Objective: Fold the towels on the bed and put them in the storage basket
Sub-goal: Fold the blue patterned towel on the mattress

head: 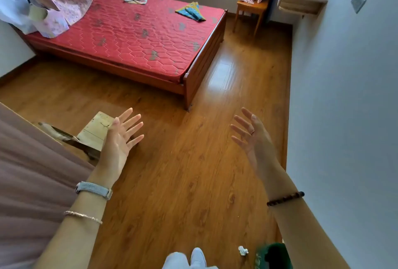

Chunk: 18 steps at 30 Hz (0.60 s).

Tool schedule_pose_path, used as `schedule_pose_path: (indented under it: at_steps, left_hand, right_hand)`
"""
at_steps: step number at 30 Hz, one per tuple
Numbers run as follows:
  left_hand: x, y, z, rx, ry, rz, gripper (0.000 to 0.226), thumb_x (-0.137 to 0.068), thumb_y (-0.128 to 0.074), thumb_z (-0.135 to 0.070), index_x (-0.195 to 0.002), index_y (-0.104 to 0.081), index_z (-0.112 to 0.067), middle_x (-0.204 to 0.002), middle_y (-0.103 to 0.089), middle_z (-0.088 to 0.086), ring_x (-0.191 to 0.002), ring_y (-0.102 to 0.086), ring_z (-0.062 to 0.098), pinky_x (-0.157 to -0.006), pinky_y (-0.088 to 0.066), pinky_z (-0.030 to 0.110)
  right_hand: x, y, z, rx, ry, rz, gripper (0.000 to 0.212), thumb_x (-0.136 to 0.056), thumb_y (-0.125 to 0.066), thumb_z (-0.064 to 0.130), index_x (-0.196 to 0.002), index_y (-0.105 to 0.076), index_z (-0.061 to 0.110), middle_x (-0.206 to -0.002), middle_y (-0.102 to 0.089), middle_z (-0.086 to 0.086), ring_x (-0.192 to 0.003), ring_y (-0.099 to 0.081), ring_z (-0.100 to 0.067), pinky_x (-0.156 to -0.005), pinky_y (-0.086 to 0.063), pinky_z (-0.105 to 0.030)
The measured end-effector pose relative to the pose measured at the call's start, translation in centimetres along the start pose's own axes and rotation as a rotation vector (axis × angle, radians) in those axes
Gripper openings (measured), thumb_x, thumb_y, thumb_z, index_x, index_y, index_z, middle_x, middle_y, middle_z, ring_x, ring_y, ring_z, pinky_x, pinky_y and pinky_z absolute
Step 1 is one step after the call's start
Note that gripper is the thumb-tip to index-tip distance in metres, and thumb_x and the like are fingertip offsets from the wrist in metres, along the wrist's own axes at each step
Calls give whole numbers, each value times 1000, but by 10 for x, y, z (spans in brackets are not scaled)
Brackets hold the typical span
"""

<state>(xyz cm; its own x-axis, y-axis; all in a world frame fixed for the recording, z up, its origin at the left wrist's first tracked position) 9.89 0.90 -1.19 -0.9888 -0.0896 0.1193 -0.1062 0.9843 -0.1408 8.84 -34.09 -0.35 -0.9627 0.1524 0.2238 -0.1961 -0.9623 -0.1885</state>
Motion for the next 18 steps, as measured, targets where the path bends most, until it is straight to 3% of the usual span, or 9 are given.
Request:
schedule_pose_path:
  at_steps: [18]
  left_hand:
    - [-95, -44, 3, -2, -7, 80, 64, -91, -29, -59, -148, -39, -32, -150, -49, -2, -135, -51, 19, -111, -41, 46]
  right_hand:
    - [-84, 17, 7, 18, -3, -33, 35, -101, -38, 46, -128, -56, 36, -131, -61, 2, -118, -61, -20, -102, -47, -48]
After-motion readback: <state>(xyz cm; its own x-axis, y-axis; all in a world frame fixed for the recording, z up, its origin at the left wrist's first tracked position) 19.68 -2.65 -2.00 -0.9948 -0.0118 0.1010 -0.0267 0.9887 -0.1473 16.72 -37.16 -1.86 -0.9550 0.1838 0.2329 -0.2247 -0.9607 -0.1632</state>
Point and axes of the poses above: each hand's wrist, its own x-axis away from the middle knuckle, its own y-axis out of the back of the hand, z = x × y, the point moved 10 cm from there along -x, towards the middle knuckle
